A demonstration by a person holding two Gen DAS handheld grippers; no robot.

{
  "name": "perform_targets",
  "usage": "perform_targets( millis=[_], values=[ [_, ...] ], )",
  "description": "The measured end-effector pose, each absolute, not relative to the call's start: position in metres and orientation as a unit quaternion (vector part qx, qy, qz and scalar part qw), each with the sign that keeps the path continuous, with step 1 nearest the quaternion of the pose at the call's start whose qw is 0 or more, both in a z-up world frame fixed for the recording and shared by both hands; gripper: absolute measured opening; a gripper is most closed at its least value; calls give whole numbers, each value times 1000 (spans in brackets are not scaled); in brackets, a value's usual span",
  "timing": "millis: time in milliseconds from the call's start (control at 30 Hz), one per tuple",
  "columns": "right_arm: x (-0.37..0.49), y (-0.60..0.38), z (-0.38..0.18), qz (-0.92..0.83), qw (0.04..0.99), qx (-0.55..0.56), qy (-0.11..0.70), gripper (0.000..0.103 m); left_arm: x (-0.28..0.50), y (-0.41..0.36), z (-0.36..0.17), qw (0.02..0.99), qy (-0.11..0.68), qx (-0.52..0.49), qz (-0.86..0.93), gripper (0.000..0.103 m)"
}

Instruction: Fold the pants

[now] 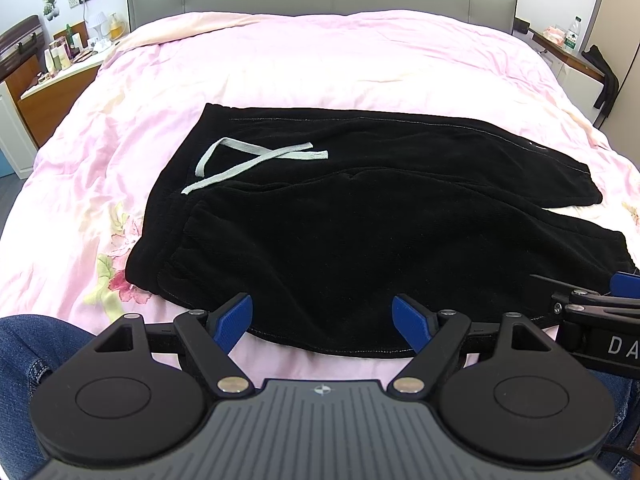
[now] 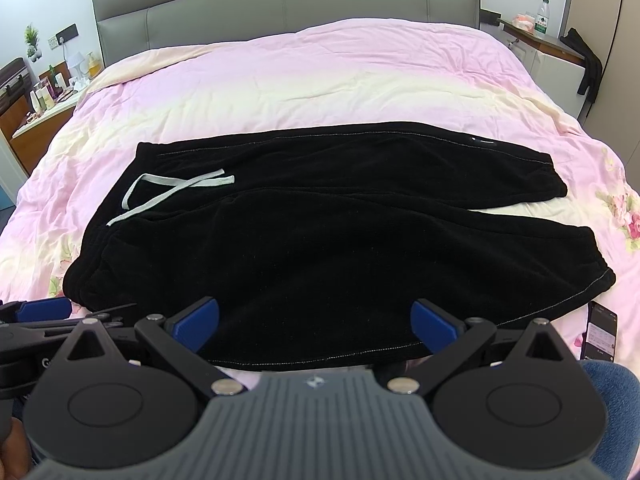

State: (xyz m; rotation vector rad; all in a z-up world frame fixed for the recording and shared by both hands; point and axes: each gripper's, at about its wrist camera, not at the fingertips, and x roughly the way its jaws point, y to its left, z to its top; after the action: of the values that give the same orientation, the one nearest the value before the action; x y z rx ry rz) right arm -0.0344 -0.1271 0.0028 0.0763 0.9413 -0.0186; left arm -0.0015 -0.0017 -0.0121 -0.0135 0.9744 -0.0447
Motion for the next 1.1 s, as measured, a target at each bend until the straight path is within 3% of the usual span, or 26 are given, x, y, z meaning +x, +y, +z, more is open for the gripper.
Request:
perform_targets(
  millis=[1100],
  values=[
    [-34, -127, 2, -9, 890, 37, 454, 98, -3, -4, -15, 883, 469, -12, -23, 93]
  ],
)
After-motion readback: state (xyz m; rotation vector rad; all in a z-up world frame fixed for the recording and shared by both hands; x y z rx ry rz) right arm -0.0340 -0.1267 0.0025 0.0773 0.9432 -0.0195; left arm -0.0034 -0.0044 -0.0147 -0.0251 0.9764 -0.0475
